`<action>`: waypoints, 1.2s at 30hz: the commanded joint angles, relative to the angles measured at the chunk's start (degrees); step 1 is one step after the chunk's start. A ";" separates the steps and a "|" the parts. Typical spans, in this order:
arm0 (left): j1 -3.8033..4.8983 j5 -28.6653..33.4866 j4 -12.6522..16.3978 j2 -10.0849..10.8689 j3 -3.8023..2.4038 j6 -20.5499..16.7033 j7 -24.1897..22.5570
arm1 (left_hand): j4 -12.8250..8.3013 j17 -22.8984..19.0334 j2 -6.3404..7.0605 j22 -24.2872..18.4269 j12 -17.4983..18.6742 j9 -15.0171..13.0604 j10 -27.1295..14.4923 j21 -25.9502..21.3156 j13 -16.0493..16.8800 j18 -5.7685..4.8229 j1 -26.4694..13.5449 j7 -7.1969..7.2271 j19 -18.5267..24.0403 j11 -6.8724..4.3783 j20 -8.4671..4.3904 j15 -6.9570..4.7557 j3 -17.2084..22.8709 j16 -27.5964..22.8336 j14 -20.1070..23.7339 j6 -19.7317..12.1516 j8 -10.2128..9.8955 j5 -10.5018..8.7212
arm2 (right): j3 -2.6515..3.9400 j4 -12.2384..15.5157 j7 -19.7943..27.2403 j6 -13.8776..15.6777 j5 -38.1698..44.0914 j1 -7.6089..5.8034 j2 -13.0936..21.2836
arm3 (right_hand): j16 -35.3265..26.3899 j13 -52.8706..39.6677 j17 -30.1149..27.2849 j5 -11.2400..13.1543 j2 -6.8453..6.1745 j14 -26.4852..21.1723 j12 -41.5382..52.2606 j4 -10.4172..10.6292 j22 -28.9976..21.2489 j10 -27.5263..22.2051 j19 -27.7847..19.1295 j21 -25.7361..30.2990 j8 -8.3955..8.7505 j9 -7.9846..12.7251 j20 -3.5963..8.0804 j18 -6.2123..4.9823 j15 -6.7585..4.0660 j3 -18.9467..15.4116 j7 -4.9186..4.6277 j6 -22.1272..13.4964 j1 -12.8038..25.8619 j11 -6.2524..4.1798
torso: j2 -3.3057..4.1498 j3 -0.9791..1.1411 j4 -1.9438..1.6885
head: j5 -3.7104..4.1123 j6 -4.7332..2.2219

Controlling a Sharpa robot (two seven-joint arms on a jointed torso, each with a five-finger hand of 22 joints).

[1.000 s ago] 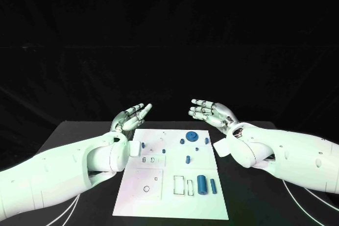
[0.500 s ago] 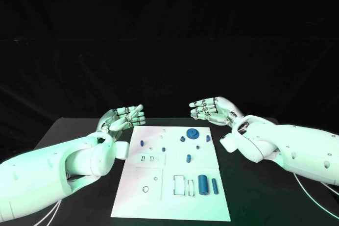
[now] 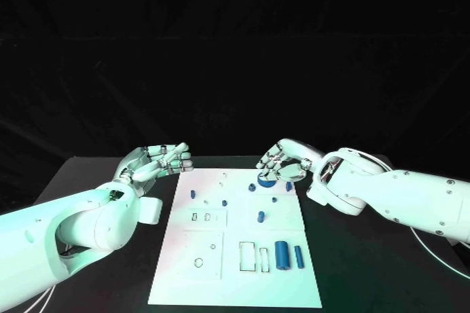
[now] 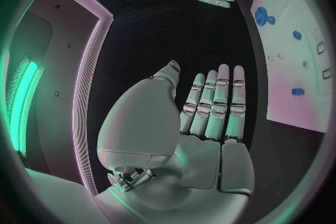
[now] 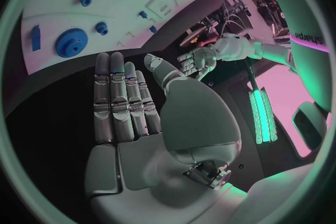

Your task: Assemble the parts on the task board

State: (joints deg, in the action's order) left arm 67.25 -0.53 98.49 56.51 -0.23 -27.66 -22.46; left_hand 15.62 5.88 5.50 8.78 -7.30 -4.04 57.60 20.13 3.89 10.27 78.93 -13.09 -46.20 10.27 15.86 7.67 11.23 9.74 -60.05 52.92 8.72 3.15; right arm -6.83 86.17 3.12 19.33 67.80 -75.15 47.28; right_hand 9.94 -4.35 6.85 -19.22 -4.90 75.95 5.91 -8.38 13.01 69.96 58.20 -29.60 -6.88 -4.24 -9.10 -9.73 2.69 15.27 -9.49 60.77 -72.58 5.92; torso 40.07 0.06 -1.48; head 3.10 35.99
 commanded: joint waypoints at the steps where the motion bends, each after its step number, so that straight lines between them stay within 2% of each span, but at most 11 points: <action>1: 0.66 -0.01 0.28 0.37 -0.19 3.62 0.14 | -0.20 -0.05 -0.11 0.00 0.18 0.08 0.34 0.13 0.00 0.34 0.50 -0.05 -0.35 -0.06 -0.06 0.15 -0.17 -0.27 0.12 0.35 -0.32 -0.07 | 0.05 0.34 -9.97 -2.32 18.31 -0.16 -0.69 | 0.87 -0.23 1.22 0.44 -0.64 2.70 -0.01 0.41 0.92 1.28 1.75 -1.61 -0.15 -0.07 0.93 -0.79 -1.00 -0.01 0.39 0.93 -0.11 -0.68 | 1.05 -0.03 -0.42 | 0.35 0.18; 5: 1.13 0.60 0.43 0.94 -0.29 3.81 0.21 | -0.21 -0.06 -0.12 0.00 0.21 0.08 0.34 0.15 0.00 0.34 0.50 -0.06 -0.38 -0.06 -0.07 0.16 -0.18 -0.31 0.13 0.35 -0.34 -0.07 | 0.07 0.46 -13.58 -2.35 24.05 -0.28 -1.74 | 3.73 -0.46 3.93 2.83 -1.10 8.41 -0.94 1.06 2.79 1.40 5.00 -4.84 0.37 0.06 2.31 -0.83 -2.22 0.47 0.83 0.94 -0.41 -1.19 | 1.53 0.03 -0.73 | 0.46 0.30; 7: 1.30 0.82 0.81 1.31 -0.32 3.92 0.23 | -0.22 -0.07 -0.10 0.00 0.27 0.10 0.34 0.17 -0.01 0.34 0.49 -0.10 -0.44 -0.04 -0.09 0.17 -0.21 -0.40 0.15 0.32 -0.40 -0.07 | 0.07 0.49 -14.60 -2.63 25.96 -0.32 -2.49 | 5.62 -0.45 5.58 2.82 -1.55 10.49 -1.80 1.57 3.88 0.26 6.65 -6.64 0.71 0.13 2.85 -0.77 -2.58 0.69 0.87 0.74 -0.41 -1.19 | 1.83 0.03 -0.89 | 0.55 0.36; 8: 1.36 0.87 0.97 1.44 -0.33 3.97 0.21 | -0.22 -0.07 -0.10 0.00 0.27 0.10 0.34 0.17 -0.01 0.34 0.49 -0.10 -0.44 -0.04 -0.09 0.17 -0.21 -0.40 0.15 0.32 -0.40 -0.07 | 0.07 0.49 -14.82 -2.81 26.48 -0.33 -2.79 | 8.06 -0.68 7.47 2.54 -2.00 10.67 -1.93 1.93 4.87 0.04 7.37 -8.06 0.90 0.12 3.09 -0.57 -2.94 0.99 1.15 0.73 -0.70 -1.05 | 1.93 0.02 -0.93 | 0.60 0.31; 11: 1.50 0.95 1.37 1.74 -0.34 4.08 0.19 | -0.23 -0.08 -0.09 -0.01 0.36 0.12 0.33 0.19 -0.02 0.33 0.49 -0.13 -0.48 -0.01 -0.10 0.20 -0.24 -0.51 0.19 0.29 -0.47 -0.07 | 0.07 0.41 -15.15 -3.39 27.38 -0.35 -3.48 | 14.21 -1.16 11.94 2.03 -2.68 10.47 -2.03 3.25 7.15 -0.92 8.23 -11.09 1.30 0.09 3.55 -0.56 -3.06 1.60 1.15 0.74 -0.79 -1.19 | 2.21 -0.03 -1.09 | 0.65 0.19; 17: 1.80 1.02 2.34 2.50 -0.35 4.33 0.20 | -0.25 -0.10 -0.07 -0.04 0.47 0.14 0.29 0.19 -0.03 0.31 0.50 -0.16 -0.50 0.03 -0.11 0.24 -0.28 -0.66 0.26 0.24 -0.57 -0.08 | 0.07 -0.07 -15.94 -5.15 29.12 -0.36 -4.79 | 25.19 -2.03 19.44 0.62 -3.94 10.05 -2.02 5.31 27.77 -2.62 14.17 -27.46 1.91 0.03 3.79 1.93 -3.16 2.39 1.22 0.41 -1.12 -1.33 | 2.72 -0.11 -1.19 | 0.74 0.08; 18: 1.87 1.03 2.49 2.59 -0.35 4.37 0.21 | -0.25 -0.10 -0.07 -0.04 0.47 0.14 0.29 0.19 -0.03 0.31 0.50 -0.16 -0.50 0.03 -0.11 0.24 -0.28 -0.66 0.26 0.24 -0.57 -0.08 | 0.07 -0.16 -16.11 -5.59 29.41 -0.36 -4.95 | 28.40 -2.24 22.40 0.35 -4.03 9.87 -1.93 5.67 30.78 -2.80 14.82 -29.78 1.95 0.00 3.70 2.36 -3.23 2.57 1.25 0.40 -1.27 -1.32 | 2.77 -0.13 -1.22 | 0.76 0.09; 22: 2.07 1.04 3.05 2.86 -0.35 4.54 0.22 | -0.28 -0.12 -0.06 -0.05 0.58 0.15 0.25 0.19 -0.04 0.30 0.52 -0.20 -0.53 0.07 -0.12 0.28 -0.31 -0.78 0.31 0.21 -0.65 -0.07 | 0.07 -0.50 -16.47 -7.06 30.06 -0.36 -5.47 | 37.98 -2.82 31.50 -0.17 -4.68 9.53 -1.94 6.88 38.51 -3.64 16.19 -35.64 2.21 -0.05 3.64 3.21 -3.11 2.59 1.32 0.05 -1.53 -1.20 | 3.08 -0.26 -1.44 | 0.82 0.19; 28: 2.49 1.05 3.61 3.10 -0.35 4.67 0.19 | -0.31 -0.14 -0.07 -0.08 0.74 0.18 0.19 0.20 -0.06 0.30 0.54 -0.29 -0.57 0.13 -0.14 0.33 -0.35 -0.97 0.37 0.14 -0.78 -0.08 | 0.02 -1.15 -16.66 -8.71 30.55 -0.31 -6.23 | 42.59 -3.14 35.82 -0.48 -4.81 9.04 -2.00 7.54 42.21 -4.30 16.57 -38.33 2.13 -0.15 3.46 3.61 -2.97 2.64 1.34 0.20 -2.07 -1.17 | 3.55 -0.39 -1.72 | 1.06 0.12; 32: 2.79 1.05 3.70 3.21 -0.35 4.74 0.22 | -0.31 -0.14 -0.07 -0.08 0.74 0.18 0.19 0.20 -0.06 0.30 0.54 -0.29 -0.57 0.13 -0.14 0.33 -0.35 -0.97 0.37 0.14 -0.78 -0.08 | -0.01 -1.63 -16.89 -9.23 30.87 -0.28 -6.45 | 42.33 -3.21 35.28 -0.57 -4.88 8.70 -1.99 7.66 41.84 -4.38 16.14 -38.13 2.11 -0.17 3.43 3.50 -2.95 2.64 1.34 0.24 -2.19 -1.15 | 3.76 -0.39 -1.86 | 1.09 0.08; 36: 3.02 1.05 3.91 3.36 -0.35 4.82 0.26 | -0.32 -0.15 -0.07 -0.11 0.86 0.19 0.14 0.21 -0.07 0.30 0.54 -0.35 -0.60 0.18 -0.15 0.37 -0.38 -1.11 0.41 0.09 -0.87 -0.08 | -0.03 -2.08 -17.21 -9.72 31.24 -0.26 -6.52 | 45.32 -3.31 38.36 -0.59 -5.02 8.92 -2.06 7.97 44.00 -4.83 16.65 -39.61 2.10 -0.20 3.35 3.79 -2.87 2.54 1.30 0.30 -2.33 -1.07 | 3.98 -0.44 -1.99 | 1.29 -0.04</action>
State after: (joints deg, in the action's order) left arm 70.09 0.33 102.14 59.86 -0.52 -24.11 -21.95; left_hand 15.47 5.81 5.50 8.76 -6.76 -3.93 57.60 20.13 3.88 10.27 78.93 -13.08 -46.40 10.27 15.65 7.88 11.08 8.86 -59.84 52.91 8.06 3.15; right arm -6.85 84.21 -13.15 11.81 97.25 -75.43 40.85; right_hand 55.00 -7.61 44.96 -19.53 -9.61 83.92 4.19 -0.68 56.84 65.44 74.53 -69.05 -4.85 -4.35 -5.83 -6.62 -0.13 17.87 -8.24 61.14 -74.45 4.79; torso 43.80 -0.34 -3.33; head 4.28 36.03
